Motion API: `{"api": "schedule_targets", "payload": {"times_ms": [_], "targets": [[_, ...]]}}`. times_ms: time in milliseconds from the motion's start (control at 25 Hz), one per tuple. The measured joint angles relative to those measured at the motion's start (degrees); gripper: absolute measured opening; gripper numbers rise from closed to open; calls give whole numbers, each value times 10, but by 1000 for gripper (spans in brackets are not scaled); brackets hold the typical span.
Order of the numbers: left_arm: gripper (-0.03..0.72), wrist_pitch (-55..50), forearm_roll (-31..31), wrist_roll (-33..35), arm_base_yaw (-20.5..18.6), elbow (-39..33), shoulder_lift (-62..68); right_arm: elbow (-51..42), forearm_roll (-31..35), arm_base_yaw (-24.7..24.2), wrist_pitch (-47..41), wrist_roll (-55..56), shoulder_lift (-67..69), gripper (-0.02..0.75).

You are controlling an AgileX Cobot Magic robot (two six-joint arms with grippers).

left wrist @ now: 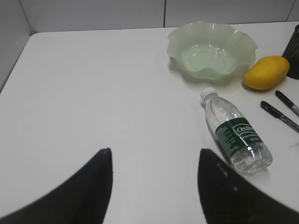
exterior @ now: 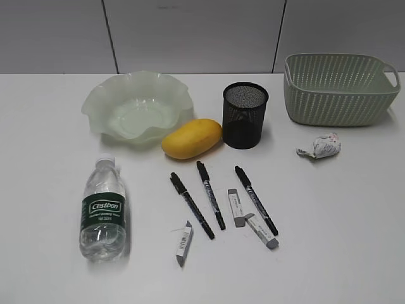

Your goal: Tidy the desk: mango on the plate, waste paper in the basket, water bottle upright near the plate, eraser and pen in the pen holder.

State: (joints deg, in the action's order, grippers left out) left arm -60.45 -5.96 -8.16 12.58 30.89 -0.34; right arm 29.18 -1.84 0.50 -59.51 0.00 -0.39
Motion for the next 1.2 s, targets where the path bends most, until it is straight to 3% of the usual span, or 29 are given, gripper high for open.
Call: {"api": "schedule_targets", "payload": {"times_ms": [1200], "targets": [[433,2,7,1,0,1,3,0,0,0,0,0,0,511]]}}
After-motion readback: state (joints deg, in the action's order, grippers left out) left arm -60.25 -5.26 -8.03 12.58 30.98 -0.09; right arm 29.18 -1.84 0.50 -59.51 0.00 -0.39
